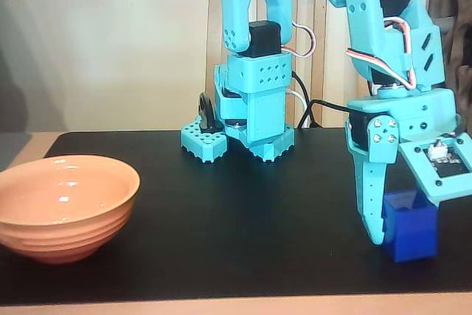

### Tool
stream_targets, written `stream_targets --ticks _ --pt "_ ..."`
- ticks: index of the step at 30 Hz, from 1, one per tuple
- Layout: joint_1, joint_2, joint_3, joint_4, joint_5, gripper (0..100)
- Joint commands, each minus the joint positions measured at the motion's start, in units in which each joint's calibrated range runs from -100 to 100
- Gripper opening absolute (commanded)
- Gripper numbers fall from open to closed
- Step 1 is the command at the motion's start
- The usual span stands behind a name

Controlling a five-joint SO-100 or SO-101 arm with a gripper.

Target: Place the blue cube in the orange bowl.

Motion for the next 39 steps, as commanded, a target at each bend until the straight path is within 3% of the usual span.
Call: stream_targets --ticks 1,22,39 --pt "3.0 -8.5 -4.6 -1.2 -0.5 15" --pt "6.1 -20.3 -4.7 -1.5 -0.5 15" --pt "17.8 -28.0 -4.7 -1.1 -0.4 15"
